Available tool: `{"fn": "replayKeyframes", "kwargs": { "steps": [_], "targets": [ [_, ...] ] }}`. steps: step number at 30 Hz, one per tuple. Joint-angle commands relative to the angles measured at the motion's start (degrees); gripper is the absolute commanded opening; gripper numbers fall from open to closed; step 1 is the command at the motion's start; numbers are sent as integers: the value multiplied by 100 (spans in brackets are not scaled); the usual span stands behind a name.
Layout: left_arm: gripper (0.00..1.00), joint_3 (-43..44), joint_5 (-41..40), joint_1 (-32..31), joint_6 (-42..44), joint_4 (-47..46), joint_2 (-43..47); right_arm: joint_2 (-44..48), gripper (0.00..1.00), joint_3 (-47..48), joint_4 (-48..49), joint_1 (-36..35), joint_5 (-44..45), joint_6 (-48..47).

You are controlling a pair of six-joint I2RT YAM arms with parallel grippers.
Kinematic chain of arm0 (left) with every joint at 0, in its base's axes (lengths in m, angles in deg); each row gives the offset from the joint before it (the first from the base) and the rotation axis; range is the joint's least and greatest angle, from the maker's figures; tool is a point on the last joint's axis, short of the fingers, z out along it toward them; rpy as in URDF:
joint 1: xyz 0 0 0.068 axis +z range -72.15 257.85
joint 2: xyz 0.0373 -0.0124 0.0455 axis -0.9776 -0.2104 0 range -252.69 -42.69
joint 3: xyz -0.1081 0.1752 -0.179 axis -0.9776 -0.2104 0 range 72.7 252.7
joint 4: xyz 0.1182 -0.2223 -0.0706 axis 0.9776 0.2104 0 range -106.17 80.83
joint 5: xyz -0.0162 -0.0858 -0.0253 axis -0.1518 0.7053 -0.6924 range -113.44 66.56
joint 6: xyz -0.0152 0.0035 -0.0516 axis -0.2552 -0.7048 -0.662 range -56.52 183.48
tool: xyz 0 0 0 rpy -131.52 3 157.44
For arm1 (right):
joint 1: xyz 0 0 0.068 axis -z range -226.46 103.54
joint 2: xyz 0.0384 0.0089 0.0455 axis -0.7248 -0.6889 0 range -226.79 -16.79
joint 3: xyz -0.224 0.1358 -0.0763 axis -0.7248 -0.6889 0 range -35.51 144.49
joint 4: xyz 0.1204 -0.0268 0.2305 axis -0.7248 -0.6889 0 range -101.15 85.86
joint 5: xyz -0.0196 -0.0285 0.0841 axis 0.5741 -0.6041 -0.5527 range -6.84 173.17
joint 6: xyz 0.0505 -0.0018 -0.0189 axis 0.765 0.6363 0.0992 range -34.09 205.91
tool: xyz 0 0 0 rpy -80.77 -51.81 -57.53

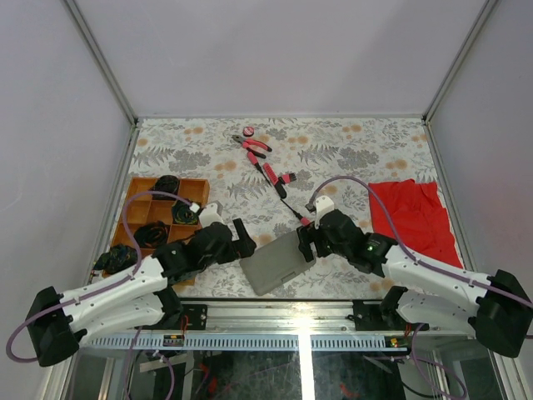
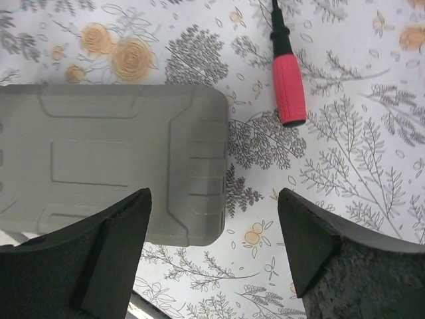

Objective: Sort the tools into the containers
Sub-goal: Adjust the storage box at the center of the board.

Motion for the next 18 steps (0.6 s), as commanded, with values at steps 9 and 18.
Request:
{"fn": "replayKeyframes", "kwargs": {
  "steps": [9,18],
  "targets": [
    [100,-183,-400,-1122,-1857,679,72,-529,86,347,165,122,128,1396],
    [100,-342,-260,-1290,-2245,662,-61,-569,84,348,20,713,-101,1508]
  ]
}}
